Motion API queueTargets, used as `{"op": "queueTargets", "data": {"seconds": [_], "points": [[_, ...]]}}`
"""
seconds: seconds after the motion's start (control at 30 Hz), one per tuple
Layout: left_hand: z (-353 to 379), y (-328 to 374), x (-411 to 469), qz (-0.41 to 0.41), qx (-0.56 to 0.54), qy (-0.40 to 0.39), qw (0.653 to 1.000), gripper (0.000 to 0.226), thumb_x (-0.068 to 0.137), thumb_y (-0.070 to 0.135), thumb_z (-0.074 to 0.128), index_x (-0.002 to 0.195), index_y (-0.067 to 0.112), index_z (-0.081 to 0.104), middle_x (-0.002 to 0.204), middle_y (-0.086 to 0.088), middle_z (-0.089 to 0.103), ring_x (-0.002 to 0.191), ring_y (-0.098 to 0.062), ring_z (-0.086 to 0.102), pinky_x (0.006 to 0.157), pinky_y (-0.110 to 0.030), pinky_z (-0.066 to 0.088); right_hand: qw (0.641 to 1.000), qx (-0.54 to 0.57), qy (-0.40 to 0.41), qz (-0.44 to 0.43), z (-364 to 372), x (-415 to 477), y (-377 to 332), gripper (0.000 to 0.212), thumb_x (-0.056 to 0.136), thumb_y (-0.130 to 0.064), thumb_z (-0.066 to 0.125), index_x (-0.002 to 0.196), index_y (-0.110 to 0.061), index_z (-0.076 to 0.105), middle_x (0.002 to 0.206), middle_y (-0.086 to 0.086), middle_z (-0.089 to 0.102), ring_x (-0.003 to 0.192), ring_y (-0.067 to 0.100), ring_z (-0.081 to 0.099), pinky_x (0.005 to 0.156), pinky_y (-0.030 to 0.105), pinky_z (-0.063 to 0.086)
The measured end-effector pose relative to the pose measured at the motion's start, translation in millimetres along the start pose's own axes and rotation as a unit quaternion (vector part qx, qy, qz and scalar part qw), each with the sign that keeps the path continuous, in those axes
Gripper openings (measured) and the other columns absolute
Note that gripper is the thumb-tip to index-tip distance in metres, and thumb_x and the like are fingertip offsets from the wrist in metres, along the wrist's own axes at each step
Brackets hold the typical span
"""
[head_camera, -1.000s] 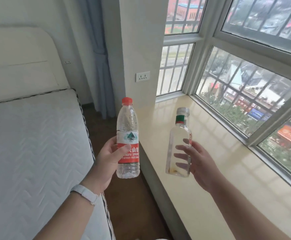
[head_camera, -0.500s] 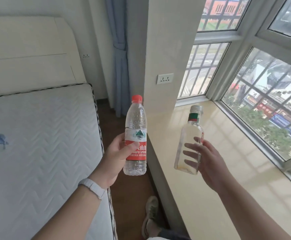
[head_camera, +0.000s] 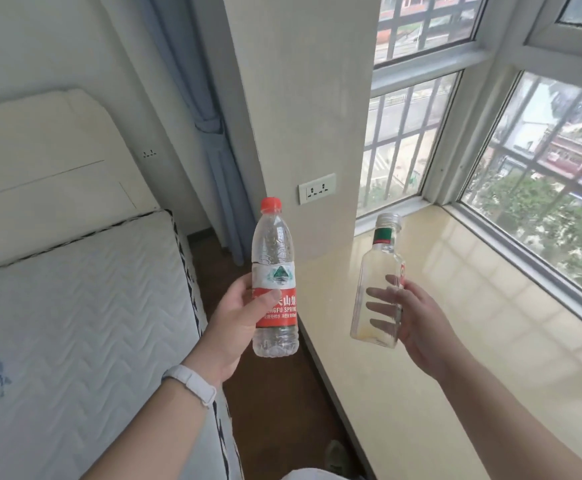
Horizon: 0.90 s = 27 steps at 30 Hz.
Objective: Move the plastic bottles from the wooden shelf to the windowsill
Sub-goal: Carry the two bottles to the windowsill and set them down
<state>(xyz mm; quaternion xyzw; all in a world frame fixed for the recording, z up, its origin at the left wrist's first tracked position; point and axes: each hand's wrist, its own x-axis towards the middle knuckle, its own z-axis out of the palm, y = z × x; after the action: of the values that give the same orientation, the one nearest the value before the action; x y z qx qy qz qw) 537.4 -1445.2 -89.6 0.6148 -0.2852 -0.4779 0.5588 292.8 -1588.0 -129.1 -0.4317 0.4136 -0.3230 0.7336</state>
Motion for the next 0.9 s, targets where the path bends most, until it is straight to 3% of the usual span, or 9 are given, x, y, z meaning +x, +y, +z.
{"op": "queueTargets", "data": {"seconds": [0.13,0.2,0.37,0.57,0.77,0.9], "points": [[4,7,36,-0.013,0.010,-0.001,1.000,0.069,0.069,0.055,0.081,0.130,0.034,0.056,0.116,0.006,0.073,0.107,-0.016,0.071,0.085,-0.036,0.058,1.000,0.010,-0.002,0.014,0,30,-3,0.045,0.059,-0.043,0.076,0.102,-0.031,0.070,0.111,0.006,0.073,0.099,0.025,0.071,0.074,0.039,0.053],[6,10,53,-0.011,0.015,-0.005,1.000,0.069,0.069,0.056,0.083,0.129,0.034,0.057,0.115,0.007,0.073,0.107,-0.015,0.070,0.082,-0.033,0.059,1.000,0.009,0.000,0.018,-2,41,-4,0.044,0.061,-0.043,0.076,0.104,-0.033,0.070,0.113,0.005,0.072,0.101,0.024,0.070,0.075,0.038,0.054],[11,9,106,-0.024,0.022,-0.036,0.999,0.061,0.069,0.051,0.082,0.124,0.032,0.064,0.117,0.004,0.074,0.108,-0.016,0.070,0.087,-0.034,0.056,0.998,0.013,0.052,0.030,-16,67,-3,0.058,0.057,-0.043,0.076,0.112,-0.026,0.065,0.112,0.005,0.072,0.100,0.024,0.071,0.074,0.037,0.054],[11,6,180,-0.007,0.017,-0.080,0.997,0.053,0.070,0.042,0.083,0.120,0.035,0.068,0.117,0.002,0.073,0.107,-0.017,0.070,0.078,-0.026,0.058,0.993,0.025,0.112,0.031,-13,112,-3,0.068,0.058,-0.047,0.077,0.120,-0.025,0.059,0.114,0.002,0.072,0.101,0.023,0.071,0.075,0.036,0.054],[-2,5,264,0.000,0.045,-0.144,0.989,0.051,0.070,0.041,0.084,0.118,0.039,0.067,0.117,0.004,0.073,0.108,-0.015,0.069,0.080,-0.024,0.057,0.988,0.004,0.153,0.036,1,169,-4,0.055,0.064,-0.044,0.075,0.116,-0.032,0.060,0.117,-0.002,0.070,0.103,0.017,0.069,0.080,0.037,0.055],[-10,-12,313,-0.014,0.064,-0.179,0.982,0.057,0.071,0.046,0.086,0.123,0.038,0.064,0.119,0.005,0.072,0.110,-0.016,0.068,0.085,-0.031,0.057,0.984,-0.025,0.174,0.043,8,210,-3,0.053,0.064,-0.038,0.075,0.114,-0.034,0.059,0.120,-0.002,0.067,0.104,0.013,0.068,0.082,0.035,0.054]]}}
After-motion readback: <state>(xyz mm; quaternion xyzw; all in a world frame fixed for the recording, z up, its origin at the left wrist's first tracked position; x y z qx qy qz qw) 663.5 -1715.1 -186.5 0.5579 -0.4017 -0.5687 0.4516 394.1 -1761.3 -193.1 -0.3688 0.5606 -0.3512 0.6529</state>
